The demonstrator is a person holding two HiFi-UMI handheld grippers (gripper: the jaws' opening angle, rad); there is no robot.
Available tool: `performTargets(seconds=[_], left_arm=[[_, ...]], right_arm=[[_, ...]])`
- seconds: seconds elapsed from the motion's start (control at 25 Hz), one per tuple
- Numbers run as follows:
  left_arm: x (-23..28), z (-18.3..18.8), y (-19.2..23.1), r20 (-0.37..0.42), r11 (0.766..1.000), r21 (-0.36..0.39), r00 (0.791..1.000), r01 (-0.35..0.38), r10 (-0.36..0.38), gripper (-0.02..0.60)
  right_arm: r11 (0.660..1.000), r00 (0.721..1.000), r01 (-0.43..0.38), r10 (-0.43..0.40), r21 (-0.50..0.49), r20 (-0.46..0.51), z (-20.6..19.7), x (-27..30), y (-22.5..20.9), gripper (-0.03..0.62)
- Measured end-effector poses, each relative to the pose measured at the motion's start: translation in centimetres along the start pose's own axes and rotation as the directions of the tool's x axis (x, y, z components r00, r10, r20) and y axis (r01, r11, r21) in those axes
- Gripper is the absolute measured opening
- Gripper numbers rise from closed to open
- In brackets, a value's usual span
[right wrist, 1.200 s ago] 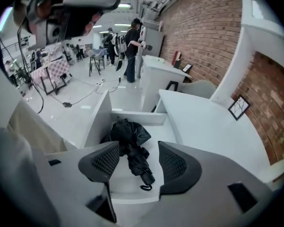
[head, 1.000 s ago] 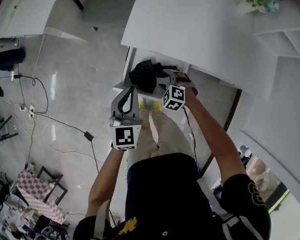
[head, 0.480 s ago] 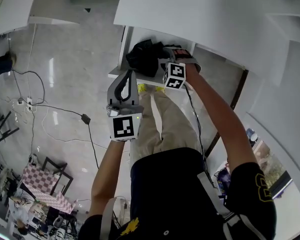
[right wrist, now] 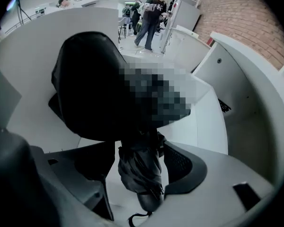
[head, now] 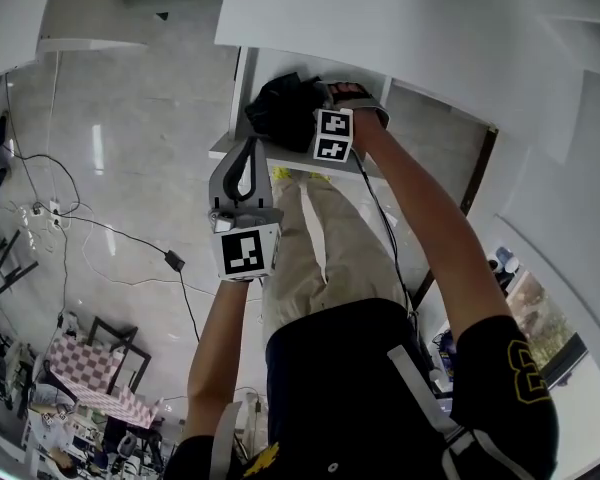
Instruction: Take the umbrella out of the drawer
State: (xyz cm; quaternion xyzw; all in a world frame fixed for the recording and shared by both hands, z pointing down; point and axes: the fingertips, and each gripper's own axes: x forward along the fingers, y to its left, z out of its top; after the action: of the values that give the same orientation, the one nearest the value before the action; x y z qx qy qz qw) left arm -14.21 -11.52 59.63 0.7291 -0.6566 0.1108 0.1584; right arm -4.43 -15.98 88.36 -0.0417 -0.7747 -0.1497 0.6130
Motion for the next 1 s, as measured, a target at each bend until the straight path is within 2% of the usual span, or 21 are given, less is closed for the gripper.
performTargets(seconds=[0.08,0.2,0.6,0.76,1.0], left_arm=[[0.2,0.0,-0.1,-0.010,1.000,-0.026,1.000,-0.002,0.002,0.018],[0.4,-0.7,0.0,-0.022,1.000,-0.025,1.000,-0.003,0.002,0.018],[0.7,-2.0,0.2,-0.041,0.999,-0.042,0.999,-0.004,0.003,0.018],[1.4,-2.0,0.2,-0.046,0.999,-0.037,0.999,-0.005,0.003,0.018],[1.4,-3.1,-0.3,-0.055,0.999,-0.040,0.998,0.010,-0.012,0.018]], right_arm=[[0.999,1.000,0.005,-0.005,-0.036,-0.007,0.3,0.5,0.2,0.345],[0.997,1.000,0.003,-0.005,-0.073,-0.021,0.5,1.5,0.4,0.345],[0.998,0.999,0.032,-0.034,-0.060,-0.024,0.8,3.1,-0.3,0.345],[1.000,1.000,-0.005,0.005,0.000,-0.014,0.6,3.5,-1.0,0.345],[0.994,0.993,-0.112,0.112,0.019,-0.022,1.3,4.4,0.7,0.344]])
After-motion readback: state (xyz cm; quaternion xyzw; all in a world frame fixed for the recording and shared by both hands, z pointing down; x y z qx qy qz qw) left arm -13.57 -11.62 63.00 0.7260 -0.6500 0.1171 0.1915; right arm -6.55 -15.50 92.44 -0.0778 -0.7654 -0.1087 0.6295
